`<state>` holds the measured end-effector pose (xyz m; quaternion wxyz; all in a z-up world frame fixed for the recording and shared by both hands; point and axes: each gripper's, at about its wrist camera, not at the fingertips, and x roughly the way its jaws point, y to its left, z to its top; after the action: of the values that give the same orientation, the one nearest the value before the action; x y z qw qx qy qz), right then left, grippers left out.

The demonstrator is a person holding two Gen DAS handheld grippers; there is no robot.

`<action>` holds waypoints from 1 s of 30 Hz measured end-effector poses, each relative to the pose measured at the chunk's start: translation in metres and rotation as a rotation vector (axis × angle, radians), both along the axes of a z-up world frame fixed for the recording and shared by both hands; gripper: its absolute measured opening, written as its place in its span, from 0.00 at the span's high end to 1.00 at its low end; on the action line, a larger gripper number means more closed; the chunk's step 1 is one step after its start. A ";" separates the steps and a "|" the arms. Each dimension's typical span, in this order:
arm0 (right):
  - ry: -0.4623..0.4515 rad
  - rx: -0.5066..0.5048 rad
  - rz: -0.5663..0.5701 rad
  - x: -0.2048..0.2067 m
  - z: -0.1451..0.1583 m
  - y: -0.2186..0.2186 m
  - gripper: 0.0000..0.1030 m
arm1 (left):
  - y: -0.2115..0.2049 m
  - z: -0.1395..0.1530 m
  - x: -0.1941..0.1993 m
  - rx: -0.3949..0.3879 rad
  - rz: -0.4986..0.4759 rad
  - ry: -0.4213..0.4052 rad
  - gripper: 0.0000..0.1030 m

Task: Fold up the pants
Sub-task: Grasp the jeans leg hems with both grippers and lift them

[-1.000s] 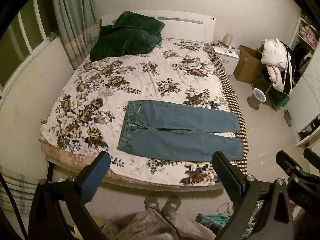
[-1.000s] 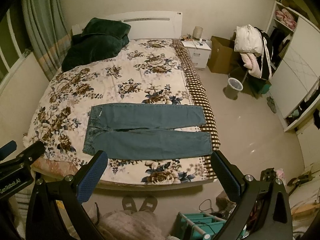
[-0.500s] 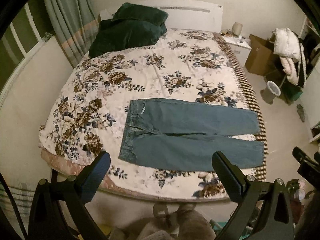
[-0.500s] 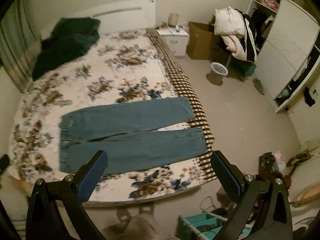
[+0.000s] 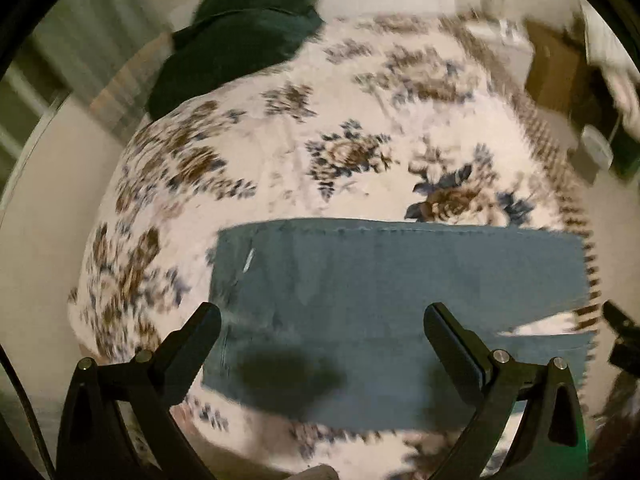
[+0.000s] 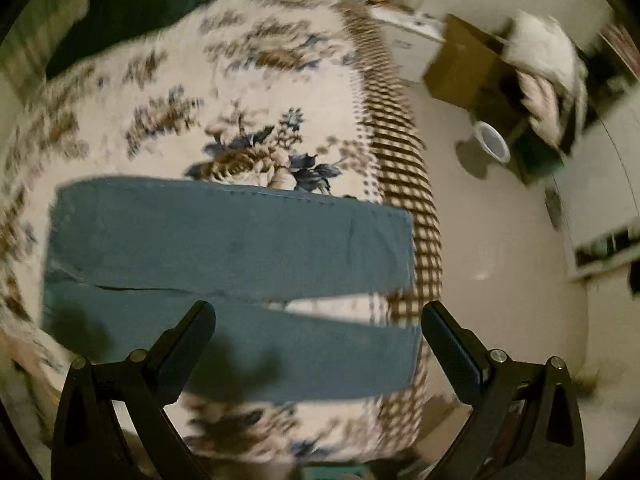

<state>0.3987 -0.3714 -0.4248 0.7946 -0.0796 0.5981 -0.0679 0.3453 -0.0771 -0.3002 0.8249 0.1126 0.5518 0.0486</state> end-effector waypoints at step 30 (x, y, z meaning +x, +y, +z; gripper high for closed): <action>0.428 0.094 0.474 0.192 -0.291 -0.011 0.92 | -0.039 -0.271 0.185 -0.139 -0.631 0.457 0.83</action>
<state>0.5911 -0.3828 -0.7160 0.6473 -0.1926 0.7188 0.1650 0.5305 -0.1166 -0.5707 0.6609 0.2286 0.6614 -0.2711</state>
